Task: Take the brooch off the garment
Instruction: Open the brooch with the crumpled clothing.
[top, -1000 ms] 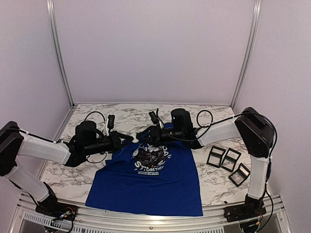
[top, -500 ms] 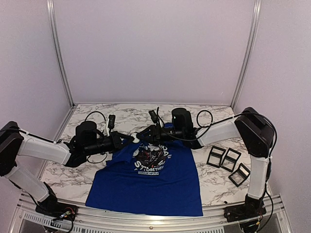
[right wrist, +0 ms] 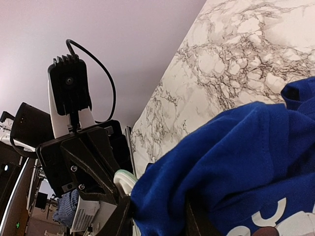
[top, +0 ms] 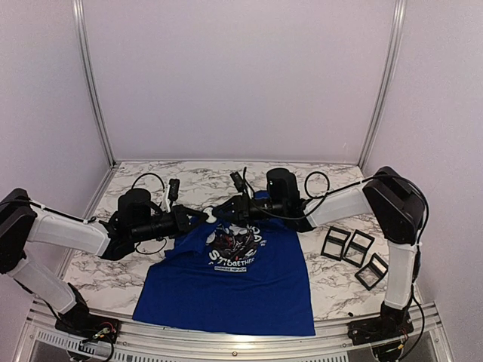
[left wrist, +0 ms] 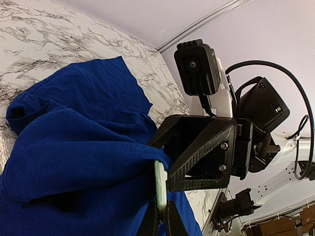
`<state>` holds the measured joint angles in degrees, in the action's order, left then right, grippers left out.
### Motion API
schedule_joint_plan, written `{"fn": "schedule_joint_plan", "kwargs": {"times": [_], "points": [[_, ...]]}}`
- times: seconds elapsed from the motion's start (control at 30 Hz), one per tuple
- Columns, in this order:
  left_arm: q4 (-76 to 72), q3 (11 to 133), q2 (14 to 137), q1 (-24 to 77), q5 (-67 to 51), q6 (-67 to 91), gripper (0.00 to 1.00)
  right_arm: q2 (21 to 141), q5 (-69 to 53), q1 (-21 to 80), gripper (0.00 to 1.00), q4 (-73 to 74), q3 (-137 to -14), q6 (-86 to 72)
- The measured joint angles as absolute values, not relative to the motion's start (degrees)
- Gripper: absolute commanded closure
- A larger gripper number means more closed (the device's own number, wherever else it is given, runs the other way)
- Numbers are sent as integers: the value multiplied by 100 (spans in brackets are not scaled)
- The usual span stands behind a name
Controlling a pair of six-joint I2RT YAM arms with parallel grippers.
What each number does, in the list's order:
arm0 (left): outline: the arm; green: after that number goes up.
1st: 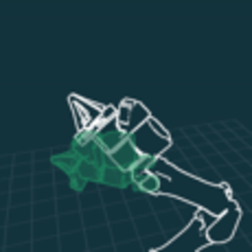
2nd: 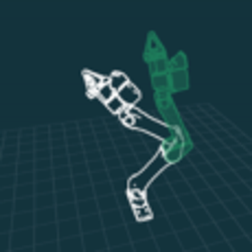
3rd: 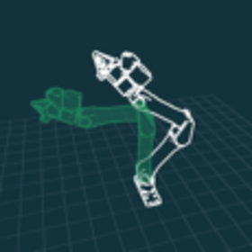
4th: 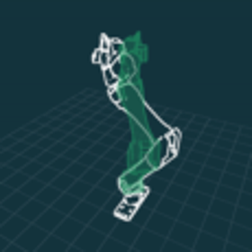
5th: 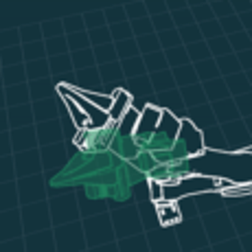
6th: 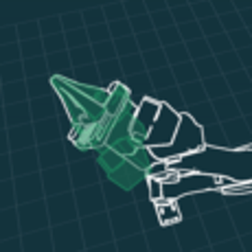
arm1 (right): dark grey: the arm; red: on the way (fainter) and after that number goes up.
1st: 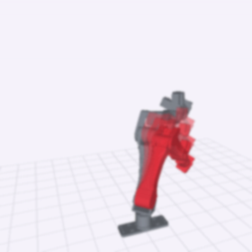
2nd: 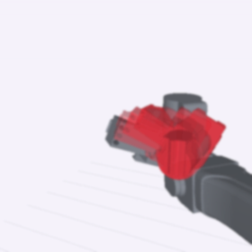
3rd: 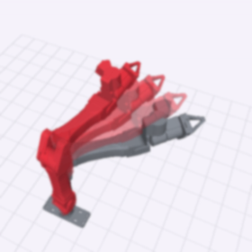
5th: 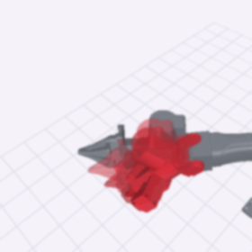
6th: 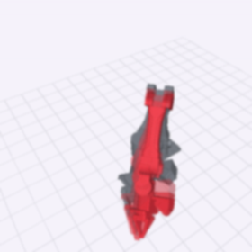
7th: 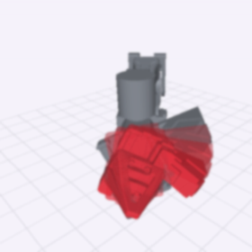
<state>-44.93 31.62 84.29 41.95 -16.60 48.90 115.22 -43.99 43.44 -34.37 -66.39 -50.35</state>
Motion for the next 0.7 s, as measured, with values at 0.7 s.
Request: {"fn": "schedule_joint_plan", "kwargs": {"times": [0.7], "points": [[-4130,3319,8431,4178,-1584,4602,100,11552,-4322,4405,70,-2641,-7004,-4372]]}}
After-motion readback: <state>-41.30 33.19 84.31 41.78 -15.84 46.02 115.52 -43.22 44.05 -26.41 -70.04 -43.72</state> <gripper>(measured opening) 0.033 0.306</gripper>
